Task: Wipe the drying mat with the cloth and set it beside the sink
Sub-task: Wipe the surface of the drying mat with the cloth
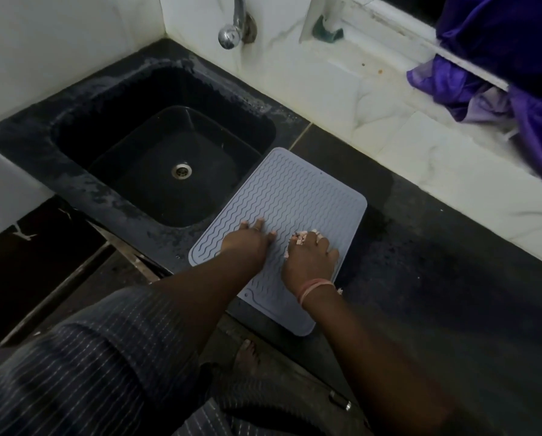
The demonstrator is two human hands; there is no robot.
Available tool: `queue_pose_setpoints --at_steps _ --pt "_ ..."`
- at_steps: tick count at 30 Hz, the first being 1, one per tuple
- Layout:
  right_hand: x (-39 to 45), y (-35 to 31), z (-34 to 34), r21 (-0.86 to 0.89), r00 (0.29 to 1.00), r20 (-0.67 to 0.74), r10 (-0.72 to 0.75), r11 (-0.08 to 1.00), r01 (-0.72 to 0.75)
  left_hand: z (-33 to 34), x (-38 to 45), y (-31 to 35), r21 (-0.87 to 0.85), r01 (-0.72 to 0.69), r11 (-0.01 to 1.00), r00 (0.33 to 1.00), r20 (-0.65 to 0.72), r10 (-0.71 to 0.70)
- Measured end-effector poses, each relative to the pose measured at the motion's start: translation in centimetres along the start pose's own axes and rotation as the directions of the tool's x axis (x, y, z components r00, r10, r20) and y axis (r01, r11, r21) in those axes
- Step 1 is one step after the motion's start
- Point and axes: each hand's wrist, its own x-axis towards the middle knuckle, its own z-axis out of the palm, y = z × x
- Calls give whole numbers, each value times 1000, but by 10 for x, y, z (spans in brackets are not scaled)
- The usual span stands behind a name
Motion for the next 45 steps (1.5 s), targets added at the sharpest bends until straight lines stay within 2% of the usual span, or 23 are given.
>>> queue_pose_setpoints --at_steps 7,18,24,27,29,32,36,37,38,41,42,43,44,45 --pt "-35 -17 12 -26 1000 -12 -8 1000 8 8 0 -4 3 -5 1000 999 -36 5" --pt "-92 -41 19 -33 999 43 4 999 -3 8 -1 -10 -48 -25 999 999 -44 23" --pt "-111 -44 5 73 994 91 -62 996 56 13 -3 -26 -146 -77 986 993 -95 63" --pt "-111 -37 -13 249 978 203 -38 968 -14 29 -8 -31 -219 -96 971 977 -205 50" --pt "-101 -30 -20 465 949 315 -15 874 -140 35 -11 -34 -261 -113 959 972 -227 52" --pt "-77 -10 -24 729 893 447 -54 600 -328 33 -15 -40 -275 -159 948 971 -219 99" --pt "-41 23 -40 825 832 555 29 112 -554 30 -19 -42 -219 -167 961 982 -124 143" --pt "-31 30 -45 834 834 545 87 46 -550 29 -19 -41 -202 -163 966 984 -109 144" --pt "-21 35 -49 854 843 505 184 35 -519 28 -18 -40 -187 -159 969 985 -97 143" --pt "3 34 -59 927 874 260 411 147 -345 28 -17 -36 -146 -133 980 990 -58 125" --pt "7 29 -58 927 892 145 429 256 -274 29 -16 -35 -133 -124 983 992 -49 118" --pt "10 23 -55 873 907 26 420 433 -226 30 -16 -34 -120 -119 986 992 -46 114" --pt "15 20 -45 741 935 -70 347 645 -184 31 -15 -33 -109 -112 988 993 -47 108" --pt "15 13 -39 543 969 -98 226 829 -138 32 -14 -32 -101 -105 989 994 -48 100"
